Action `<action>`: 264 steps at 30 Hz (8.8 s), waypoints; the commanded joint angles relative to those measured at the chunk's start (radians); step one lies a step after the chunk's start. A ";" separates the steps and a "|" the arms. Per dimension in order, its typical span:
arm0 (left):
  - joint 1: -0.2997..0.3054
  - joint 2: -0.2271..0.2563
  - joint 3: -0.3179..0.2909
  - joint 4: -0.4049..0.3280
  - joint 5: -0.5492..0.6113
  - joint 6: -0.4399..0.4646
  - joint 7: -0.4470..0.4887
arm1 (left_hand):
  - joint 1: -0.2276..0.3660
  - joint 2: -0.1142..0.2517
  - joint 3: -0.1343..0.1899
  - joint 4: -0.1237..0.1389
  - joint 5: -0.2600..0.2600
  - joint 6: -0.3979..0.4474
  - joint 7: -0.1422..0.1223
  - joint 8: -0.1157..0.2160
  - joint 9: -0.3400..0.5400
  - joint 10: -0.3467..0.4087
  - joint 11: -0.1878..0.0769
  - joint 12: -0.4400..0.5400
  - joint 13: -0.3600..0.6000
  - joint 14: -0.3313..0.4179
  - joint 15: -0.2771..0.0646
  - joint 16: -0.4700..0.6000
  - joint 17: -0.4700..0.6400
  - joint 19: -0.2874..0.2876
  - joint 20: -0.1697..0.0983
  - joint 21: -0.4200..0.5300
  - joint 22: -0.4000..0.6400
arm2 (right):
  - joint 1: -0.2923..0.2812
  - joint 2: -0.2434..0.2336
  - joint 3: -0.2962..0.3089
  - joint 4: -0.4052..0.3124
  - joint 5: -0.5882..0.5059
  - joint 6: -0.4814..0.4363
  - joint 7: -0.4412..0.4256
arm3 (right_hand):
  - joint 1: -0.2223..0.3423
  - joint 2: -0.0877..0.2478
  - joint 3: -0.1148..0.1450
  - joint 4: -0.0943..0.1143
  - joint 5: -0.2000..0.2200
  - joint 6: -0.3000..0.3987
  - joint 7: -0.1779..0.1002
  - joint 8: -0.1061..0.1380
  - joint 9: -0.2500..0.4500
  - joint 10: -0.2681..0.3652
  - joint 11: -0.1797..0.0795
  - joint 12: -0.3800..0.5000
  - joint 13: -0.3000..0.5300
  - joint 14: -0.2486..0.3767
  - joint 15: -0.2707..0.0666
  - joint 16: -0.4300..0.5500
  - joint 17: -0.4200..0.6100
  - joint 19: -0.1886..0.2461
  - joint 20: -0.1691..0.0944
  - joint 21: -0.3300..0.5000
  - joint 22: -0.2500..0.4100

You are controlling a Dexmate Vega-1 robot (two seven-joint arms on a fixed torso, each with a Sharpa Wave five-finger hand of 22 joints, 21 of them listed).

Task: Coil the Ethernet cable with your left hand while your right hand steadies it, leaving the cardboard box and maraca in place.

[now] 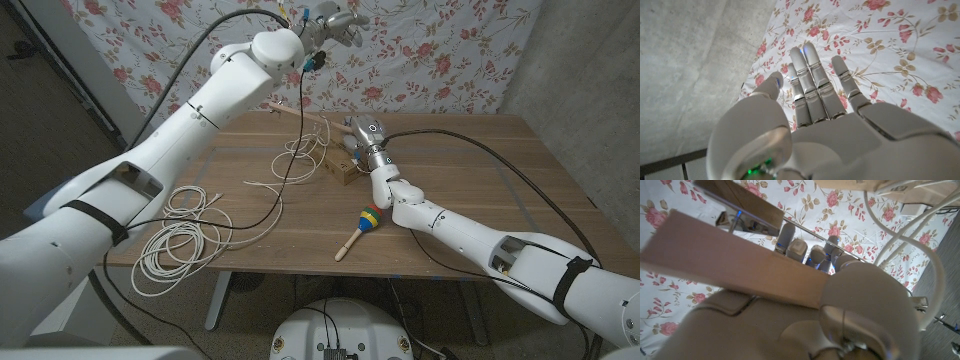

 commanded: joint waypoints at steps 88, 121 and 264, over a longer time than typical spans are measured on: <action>0.085 -0.124 0.113 0.883 0.305 -0.660 -0.188 | 0.181 -0.069 -0.353 0.033 0.419 -0.407 -0.232 -0.225 -0.198 -0.388 -0.116 -0.436 -0.258 -0.497 0.033 -0.187 -0.276 -0.110 0.062 -0.242 0.004 | 0.008 -0.005 0.067 -0.010 0.045 0.320 -0.073 | -0.033 0.043 0.053 0.034 -0.004 0.011 0.012 0.027 -0.018 0.009 0.003 -0.007 0.000 0.002 -0.090 0.006 0.003 -0.003 -0.099 0.009 0.001; 0.138 -0.087 0.000 0.707 0.259 -0.558 0.005 | 0.180 0.120 -0.124 0.305 0.343 0.211 0.090 0.157 0.207 0.560 0.015 -0.009 0.040 0.110 -0.113 -0.134 -0.325 0.062 -0.070 -0.114 0.018 | 0.037 0.017 0.066 0.085 0.065 0.348 -0.100 | -0.035 0.042 0.057 0.033 -0.005 0.010 0.011 0.035 -0.023 0.007 0.004 -0.002 0.000 0.003 -0.090 0.006 0.004 -0.001 -0.102 0.007 0.000; -0.118 0.567 -0.221 -0.518 -0.503 0.314 -0.397 | 0.065 0.040 0.139 0.078 0.001 -0.006 0.106 -0.103 0.184 0.319 -0.002 0.048 0.152 0.585 -0.101 0.676 -0.183 0.743 -0.259 0.139 0.011 | 0.366 0.315 -0.366 0.811 0.183 0.260 -0.238 | -0.051 0.038 0.055 0.034 0.003 -0.008 0.003 0.057 -0.039 0.000 0.003 -0.011 0.001 -0.023 -0.090 0.004 0.004 -0.020 -0.106 -0.013 0.000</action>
